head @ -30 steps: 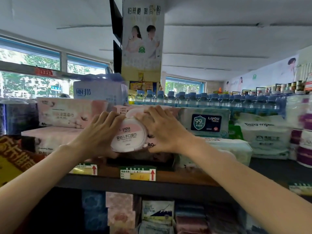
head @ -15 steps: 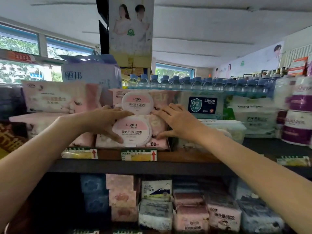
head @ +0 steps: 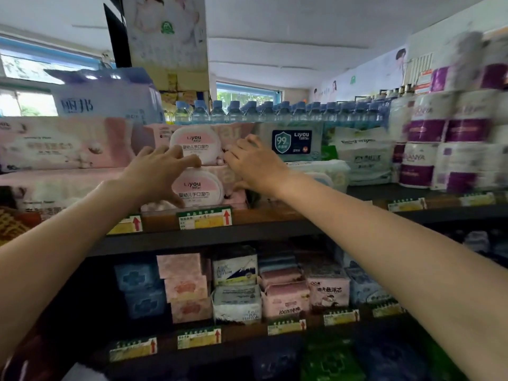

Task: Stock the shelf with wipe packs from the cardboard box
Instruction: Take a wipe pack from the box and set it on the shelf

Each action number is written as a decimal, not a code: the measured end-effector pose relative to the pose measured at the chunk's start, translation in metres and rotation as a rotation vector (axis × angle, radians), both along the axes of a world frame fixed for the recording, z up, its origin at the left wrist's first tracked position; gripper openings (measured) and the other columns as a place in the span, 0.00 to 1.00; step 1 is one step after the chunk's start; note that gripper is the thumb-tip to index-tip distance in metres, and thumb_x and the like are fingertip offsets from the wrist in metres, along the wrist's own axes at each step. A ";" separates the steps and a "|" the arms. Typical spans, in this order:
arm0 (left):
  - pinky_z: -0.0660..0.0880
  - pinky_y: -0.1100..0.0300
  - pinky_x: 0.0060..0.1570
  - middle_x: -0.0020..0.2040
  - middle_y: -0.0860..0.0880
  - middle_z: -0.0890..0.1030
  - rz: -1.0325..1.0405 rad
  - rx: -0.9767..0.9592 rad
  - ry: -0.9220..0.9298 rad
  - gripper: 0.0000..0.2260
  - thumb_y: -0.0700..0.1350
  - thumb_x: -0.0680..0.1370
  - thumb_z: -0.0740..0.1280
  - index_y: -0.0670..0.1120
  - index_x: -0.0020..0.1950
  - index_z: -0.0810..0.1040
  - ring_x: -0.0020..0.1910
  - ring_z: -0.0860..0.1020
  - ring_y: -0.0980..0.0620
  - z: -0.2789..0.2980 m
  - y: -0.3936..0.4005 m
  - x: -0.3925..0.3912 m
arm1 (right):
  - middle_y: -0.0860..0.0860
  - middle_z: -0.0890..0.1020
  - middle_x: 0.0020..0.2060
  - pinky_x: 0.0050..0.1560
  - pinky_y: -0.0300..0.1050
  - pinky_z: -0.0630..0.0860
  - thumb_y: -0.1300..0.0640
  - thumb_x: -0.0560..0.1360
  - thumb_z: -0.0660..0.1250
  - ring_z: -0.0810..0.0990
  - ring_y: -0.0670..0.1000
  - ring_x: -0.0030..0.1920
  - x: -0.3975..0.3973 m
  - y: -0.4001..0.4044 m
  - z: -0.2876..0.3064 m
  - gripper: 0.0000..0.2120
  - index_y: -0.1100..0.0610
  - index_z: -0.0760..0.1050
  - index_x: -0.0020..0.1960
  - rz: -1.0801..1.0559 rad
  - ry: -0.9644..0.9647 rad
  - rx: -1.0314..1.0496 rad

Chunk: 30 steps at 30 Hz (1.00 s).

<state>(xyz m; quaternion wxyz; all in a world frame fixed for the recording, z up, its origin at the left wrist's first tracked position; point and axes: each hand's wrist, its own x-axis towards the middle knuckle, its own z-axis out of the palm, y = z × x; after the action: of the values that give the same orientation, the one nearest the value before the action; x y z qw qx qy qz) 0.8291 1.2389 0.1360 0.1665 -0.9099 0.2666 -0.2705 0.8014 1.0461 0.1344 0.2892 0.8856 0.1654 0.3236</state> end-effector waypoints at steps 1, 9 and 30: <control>0.64 0.50 0.64 0.66 0.48 0.67 -0.001 0.004 -0.002 0.39 0.58 0.65 0.74 0.55 0.71 0.58 0.65 0.67 0.46 -0.001 -0.002 -0.003 | 0.55 0.72 0.66 0.69 0.52 0.58 0.53 0.77 0.62 0.67 0.55 0.67 0.000 0.002 0.000 0.21 0.59 0.67 0.67 -0.004 -0.007 0.016; 0.63 0.44 0.63 0.63 0.44 0.71 -0.249 -0.266 0.028 0.15 0.47 0.75 0.65 0.49 0.62 0.72 0.65 0.66 0.42 0.000 -0.046 -0.037 | 0.56 0.66 0.69 0.71 0.55 0.54 0.63 0.76 0.60 0.63 0.58 0.70 -0.054 -0.025 -0.001 0.24 0.57 0.60 0.72 -0.080 -0.029 0.188; 0.68 0.52 0.57 0.63 0.44 0.71 -1.670 0.873 0.749 0.16 0.46 0.77 0.60 0.47 0.65 0.68 0.62 0.72 0.44 -0.401 -0.336 -0.699 | 0.59 0.79 0.49 0.48 0.43 0.68 0.61 0.74 0.63 0.78 0.58 0.54 -0.862 -0.064 -0.417 0.08 0.61 0.74 0.53 -1.773 0.351 1.717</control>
<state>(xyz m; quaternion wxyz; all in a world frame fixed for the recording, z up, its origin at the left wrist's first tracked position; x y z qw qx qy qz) 0.1306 0.9024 -0.2654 0.1477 -0.3188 0.9281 0.1234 -0.0606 0.9824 -0.2823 -0.2898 0.6259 -0.7168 -0.1021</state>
